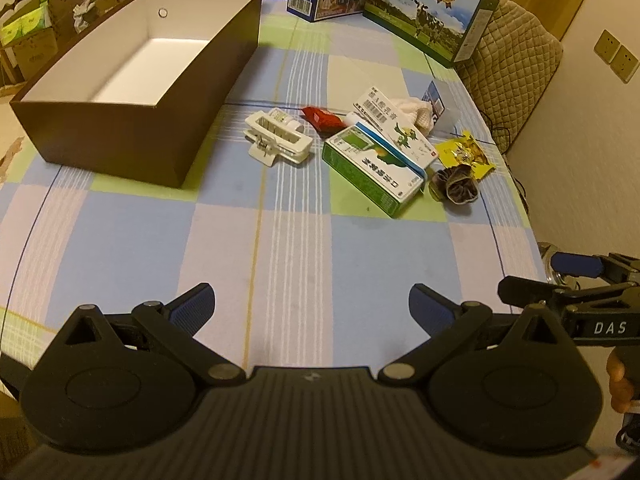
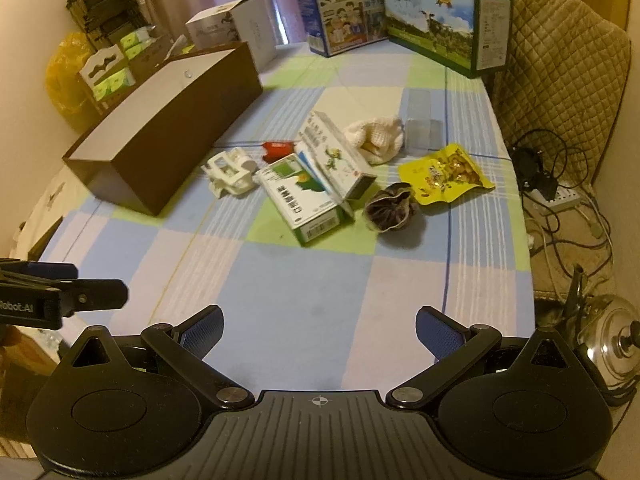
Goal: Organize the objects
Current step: 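Move both tools toward the cluttered items on the table, then grasp the white plastic clip with the left gripper while the right gripper grasps the brown scrunchie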
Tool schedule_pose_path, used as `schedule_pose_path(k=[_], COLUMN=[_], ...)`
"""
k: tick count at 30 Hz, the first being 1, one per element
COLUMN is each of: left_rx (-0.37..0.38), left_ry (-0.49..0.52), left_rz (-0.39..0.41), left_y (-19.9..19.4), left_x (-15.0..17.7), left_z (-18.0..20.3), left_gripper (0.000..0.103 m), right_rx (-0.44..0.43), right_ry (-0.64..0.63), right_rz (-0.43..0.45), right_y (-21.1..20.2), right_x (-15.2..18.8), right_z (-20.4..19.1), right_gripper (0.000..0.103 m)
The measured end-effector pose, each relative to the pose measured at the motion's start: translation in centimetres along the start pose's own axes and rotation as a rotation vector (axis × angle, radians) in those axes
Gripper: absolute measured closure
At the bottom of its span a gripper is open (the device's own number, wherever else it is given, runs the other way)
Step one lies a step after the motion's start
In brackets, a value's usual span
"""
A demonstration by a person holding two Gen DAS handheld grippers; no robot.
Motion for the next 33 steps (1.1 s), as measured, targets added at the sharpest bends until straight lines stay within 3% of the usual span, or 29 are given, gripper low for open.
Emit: schedule_pose_path(k=[2,4,13,22,33], left_rx=[-0.003,-0.004,-0.005,-0.013,-0.069], left_ry=[0.006,0.007,0.014,0.025,0.015], left_rz=[0.002,0.004,0.0,0.001,0.02], left_y=[0.5,1.0,4.2,6.8,9.5], left_x=[-0.3,-0.6,-2.6,-5.5,-8.2], left_z=[-0.1,-0.1,-0.2,-0.2,-0.7], left_gripper=[0.001,0.001,0.006,0.009,0.014], right_rx=[-0.002,0.003,0.035,0.054,0.073], right_ry=[0.015,0.024,0.028,0.049,0.086], right_rz=[0.019,0.039,0.096,0.145,0.107], right_y=[0.2,0.5,2.4,5.3,9.8], right_x=[-0.1,-0.4,-1.6,-4.3,-6.5], right_z=[0.6,1.2,3.3,5.0,5.9], right_gripper=[0.005,0.014,0.029,0.038,0.044])
Point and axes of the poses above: each gripper's, at about its wrist camera, not at the fingertips, and y roughly the way its jaws point, z to its right, x to its underside, the point moved 1 cm from there along y, roughly the way its jaws point, and after that the axes turned 3 degrees about y, right-handed, at the moved point
